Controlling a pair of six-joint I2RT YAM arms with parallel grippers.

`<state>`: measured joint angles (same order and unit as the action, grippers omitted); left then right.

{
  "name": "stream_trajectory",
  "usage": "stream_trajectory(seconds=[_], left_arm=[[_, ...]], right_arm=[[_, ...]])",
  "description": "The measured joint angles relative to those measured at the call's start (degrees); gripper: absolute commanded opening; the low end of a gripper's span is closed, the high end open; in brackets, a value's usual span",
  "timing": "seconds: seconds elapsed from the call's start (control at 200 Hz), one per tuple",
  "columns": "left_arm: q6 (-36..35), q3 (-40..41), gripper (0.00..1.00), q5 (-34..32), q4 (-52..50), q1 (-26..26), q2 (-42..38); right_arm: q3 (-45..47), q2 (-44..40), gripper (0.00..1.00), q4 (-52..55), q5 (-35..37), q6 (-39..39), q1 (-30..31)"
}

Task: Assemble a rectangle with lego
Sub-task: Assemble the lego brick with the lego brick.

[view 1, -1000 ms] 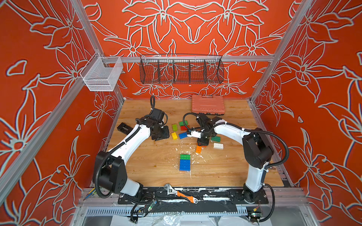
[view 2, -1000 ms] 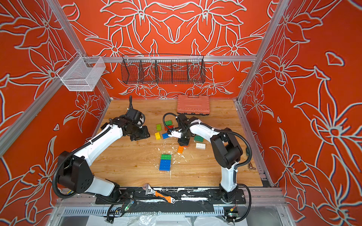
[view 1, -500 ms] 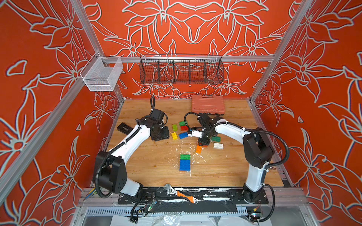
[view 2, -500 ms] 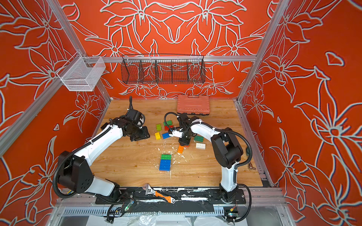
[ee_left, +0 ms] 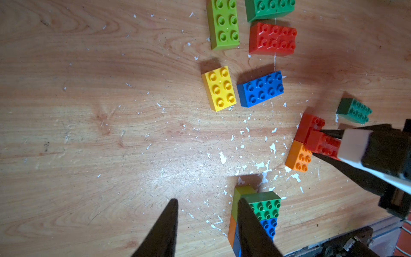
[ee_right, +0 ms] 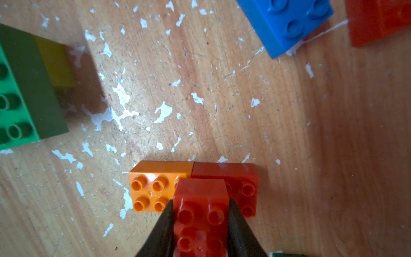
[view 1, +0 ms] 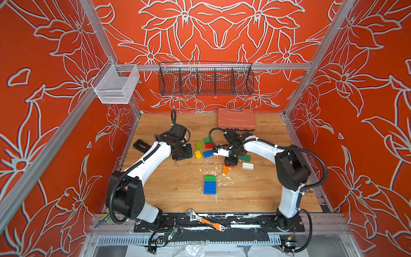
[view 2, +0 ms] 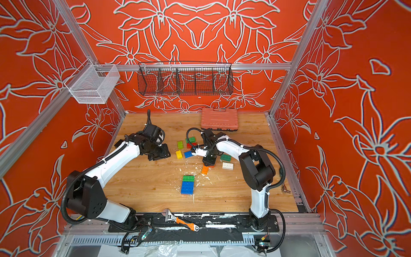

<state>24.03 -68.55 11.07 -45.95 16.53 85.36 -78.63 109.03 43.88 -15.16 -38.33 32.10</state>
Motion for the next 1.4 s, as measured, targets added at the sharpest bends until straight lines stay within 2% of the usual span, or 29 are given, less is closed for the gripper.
stream_trajectory(seconds=[1.401], left_arm=[[-1.0,0.0,0.43,0.6,0.0,-0.1,0.3]], right_arm=[[-0.4,0.5,0.0,0.5,-0.3,-0.3,0.2]])
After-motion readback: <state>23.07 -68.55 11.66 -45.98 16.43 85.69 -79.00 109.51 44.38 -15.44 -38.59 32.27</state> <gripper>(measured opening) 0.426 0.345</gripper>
